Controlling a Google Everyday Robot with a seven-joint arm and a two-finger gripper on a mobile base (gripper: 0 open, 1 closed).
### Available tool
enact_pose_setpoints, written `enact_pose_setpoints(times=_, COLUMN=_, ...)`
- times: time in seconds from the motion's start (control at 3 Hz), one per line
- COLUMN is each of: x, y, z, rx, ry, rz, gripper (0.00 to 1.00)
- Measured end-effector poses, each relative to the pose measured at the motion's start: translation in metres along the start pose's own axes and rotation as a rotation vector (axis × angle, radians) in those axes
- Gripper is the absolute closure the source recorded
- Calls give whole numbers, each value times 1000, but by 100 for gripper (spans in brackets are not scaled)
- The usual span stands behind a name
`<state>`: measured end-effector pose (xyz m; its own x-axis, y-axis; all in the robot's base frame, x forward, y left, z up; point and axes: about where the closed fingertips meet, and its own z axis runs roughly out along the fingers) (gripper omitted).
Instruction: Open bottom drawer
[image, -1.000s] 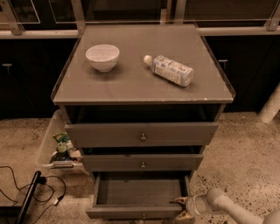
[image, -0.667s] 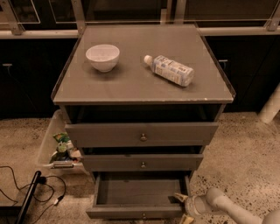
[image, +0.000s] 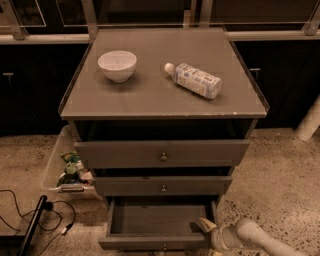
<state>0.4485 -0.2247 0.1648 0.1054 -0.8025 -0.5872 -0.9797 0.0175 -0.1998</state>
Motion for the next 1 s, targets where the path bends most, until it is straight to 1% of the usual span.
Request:
enact_pose_setpoints(times=0.33, x=-19, y=-16, z=-61, rx=136, ry=77, rz=-103, gripper=0)
enact_pose_setpoints(times=0.67, x=-54, y=3, z=-100, rx=199, ry=99, rz=-188, gripper=0)
enact_pose_setpoints(times=1.0, x=-83, y=25, z=-131, rx=242, ry=82, rz=-241, gripper=0)
